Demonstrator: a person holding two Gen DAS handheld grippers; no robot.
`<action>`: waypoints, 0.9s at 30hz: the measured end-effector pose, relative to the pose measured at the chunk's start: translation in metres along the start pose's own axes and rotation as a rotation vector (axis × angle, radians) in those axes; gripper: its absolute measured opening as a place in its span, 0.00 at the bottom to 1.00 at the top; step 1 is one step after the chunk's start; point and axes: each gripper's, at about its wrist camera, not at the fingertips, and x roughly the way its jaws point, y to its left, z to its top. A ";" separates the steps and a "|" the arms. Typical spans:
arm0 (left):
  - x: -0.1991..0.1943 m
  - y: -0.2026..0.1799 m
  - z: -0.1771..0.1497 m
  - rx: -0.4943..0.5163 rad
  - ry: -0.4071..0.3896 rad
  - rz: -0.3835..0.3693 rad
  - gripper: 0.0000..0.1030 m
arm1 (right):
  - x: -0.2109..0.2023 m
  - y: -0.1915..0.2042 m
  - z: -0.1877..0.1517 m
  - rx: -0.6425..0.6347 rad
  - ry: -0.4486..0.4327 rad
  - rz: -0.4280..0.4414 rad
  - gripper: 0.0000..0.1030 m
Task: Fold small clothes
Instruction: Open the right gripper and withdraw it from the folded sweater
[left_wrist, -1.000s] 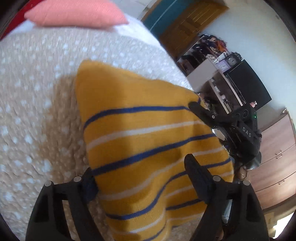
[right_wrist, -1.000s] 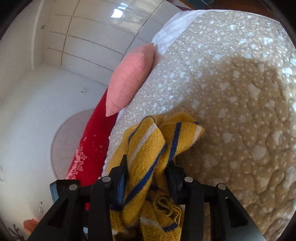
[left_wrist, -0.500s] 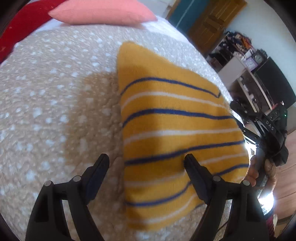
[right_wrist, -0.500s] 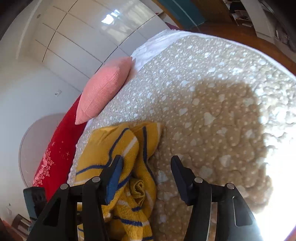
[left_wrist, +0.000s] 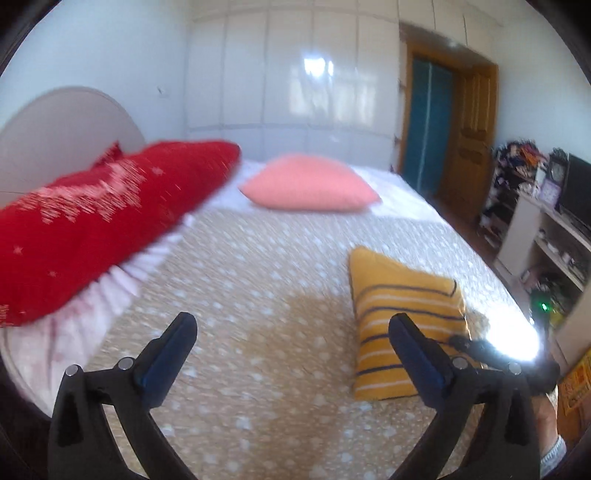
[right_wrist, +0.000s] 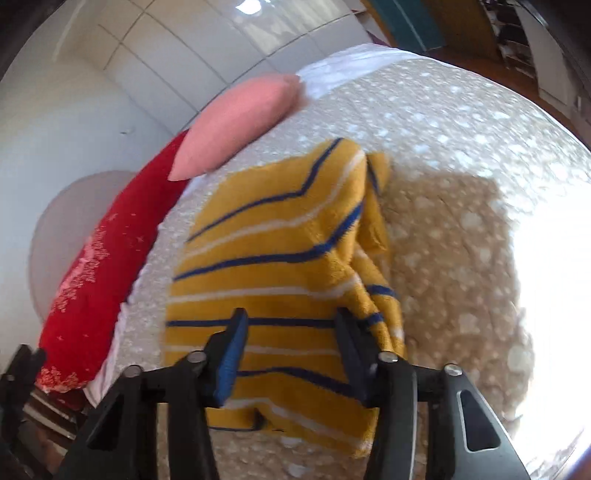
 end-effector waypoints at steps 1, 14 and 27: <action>-0.012 0.005 0.001 -0.016 -0.034 0.018 1.00 | -0.013 0.005 -0.006 -0.001 -0.023 0.006 0.43; -0.034 0.071 -0.042 -0.204 0.065 -0.006 1.00 | -0.083 0.089 -0.076 -0.140 -0.126 -0.076 0.74; -0.030 0.130 -0.052 -0.255 0.051 0.024 1.00 | -0.069 0.152 -0.080 -0.218 -0.139 -0.222 0.74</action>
